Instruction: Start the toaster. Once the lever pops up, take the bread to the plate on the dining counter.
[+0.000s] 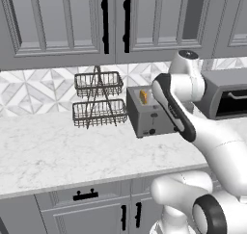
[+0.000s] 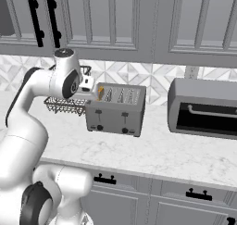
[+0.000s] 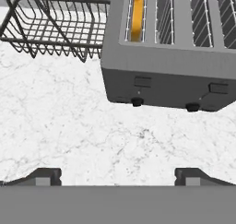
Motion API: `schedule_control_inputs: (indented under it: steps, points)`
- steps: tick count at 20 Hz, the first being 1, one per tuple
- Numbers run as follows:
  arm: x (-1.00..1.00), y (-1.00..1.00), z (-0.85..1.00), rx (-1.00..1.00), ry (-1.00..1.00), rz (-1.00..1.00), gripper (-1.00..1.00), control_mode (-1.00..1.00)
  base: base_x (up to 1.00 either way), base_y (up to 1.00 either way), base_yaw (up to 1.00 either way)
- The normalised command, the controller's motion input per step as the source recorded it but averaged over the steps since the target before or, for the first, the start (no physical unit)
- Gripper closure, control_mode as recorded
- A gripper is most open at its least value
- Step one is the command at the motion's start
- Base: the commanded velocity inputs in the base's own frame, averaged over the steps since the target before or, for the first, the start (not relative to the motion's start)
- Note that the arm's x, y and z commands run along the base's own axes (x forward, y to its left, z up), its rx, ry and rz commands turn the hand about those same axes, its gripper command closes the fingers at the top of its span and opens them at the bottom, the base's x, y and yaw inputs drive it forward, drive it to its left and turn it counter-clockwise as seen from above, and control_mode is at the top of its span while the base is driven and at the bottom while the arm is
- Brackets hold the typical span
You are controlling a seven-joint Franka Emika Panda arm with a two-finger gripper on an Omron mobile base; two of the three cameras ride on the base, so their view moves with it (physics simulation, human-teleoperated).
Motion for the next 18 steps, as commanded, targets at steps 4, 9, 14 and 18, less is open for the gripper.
schedule_control_inputs:
  steps: [4, 9, 14, 18]
  points:
    - [0.24, 0.07, -0.08, 0.0, -0.11, 0.0, -1.0, -1.0, 0.0, 0.0, 0.0]
    - [0.5, 0.0, -0.16, 0.01, 0.0, 0.0, -1.0, -1.0, 0.0, 0.0, 0.0]
    - [0.24, -0.1, -0.13, 0.0, 0.0, 0.0, -1.0, -1.0, 0.0, 0.0, 0.0]
    - [0.09, -0.19, -0.11, 0.02, 0.0, 0.0, -1.0, -1.0, 0.0, 0.0, 0.0]
